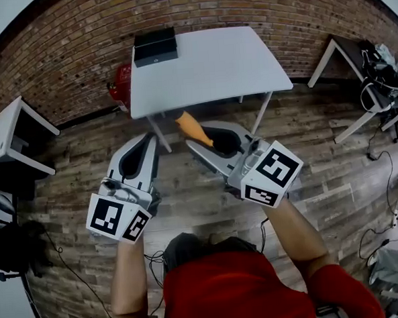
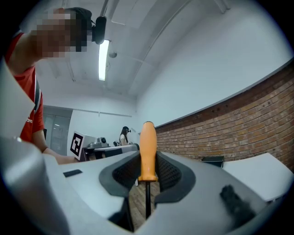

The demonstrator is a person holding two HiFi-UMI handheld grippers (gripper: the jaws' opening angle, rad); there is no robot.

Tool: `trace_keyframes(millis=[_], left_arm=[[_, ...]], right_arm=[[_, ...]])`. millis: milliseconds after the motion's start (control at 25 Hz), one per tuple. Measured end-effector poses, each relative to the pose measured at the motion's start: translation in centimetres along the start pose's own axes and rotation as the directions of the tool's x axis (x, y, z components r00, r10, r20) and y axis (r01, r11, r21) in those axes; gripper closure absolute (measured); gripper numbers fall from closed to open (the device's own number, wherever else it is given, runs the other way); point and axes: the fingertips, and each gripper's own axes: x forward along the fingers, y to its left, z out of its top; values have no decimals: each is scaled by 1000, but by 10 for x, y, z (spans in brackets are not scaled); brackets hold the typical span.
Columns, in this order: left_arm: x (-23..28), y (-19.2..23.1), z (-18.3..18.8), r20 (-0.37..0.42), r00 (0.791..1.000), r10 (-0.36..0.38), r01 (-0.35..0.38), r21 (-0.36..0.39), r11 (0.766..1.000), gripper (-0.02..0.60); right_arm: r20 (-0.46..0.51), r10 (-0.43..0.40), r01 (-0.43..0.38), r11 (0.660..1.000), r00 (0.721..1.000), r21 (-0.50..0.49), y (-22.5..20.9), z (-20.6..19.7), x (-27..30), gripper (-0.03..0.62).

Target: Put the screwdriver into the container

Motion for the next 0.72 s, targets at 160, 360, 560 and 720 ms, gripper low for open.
trace_keyframes(millis=[160,360,560,720], left_arm=[[9,4,-1,-2,1000,7,-7,0,1000,569],[23,20,-4,3,1000,10,-10,-1,1000,569],[42,48,-11,9,1000,10,-10,-14,1000,569],[62,79,-14,12,1000,5,-5,-14,1000,569]], right_arm=[[-2,10,-10,1000,1000,-4,-10,1,3,490],[-6,16,-17,1000,1000,-12,-26,1,16,490],[-19,11,-12,1000,1000,-19,-51,-2,37,490],[-26,5,-6,1000,1000,-25,-75,0,62,490]])
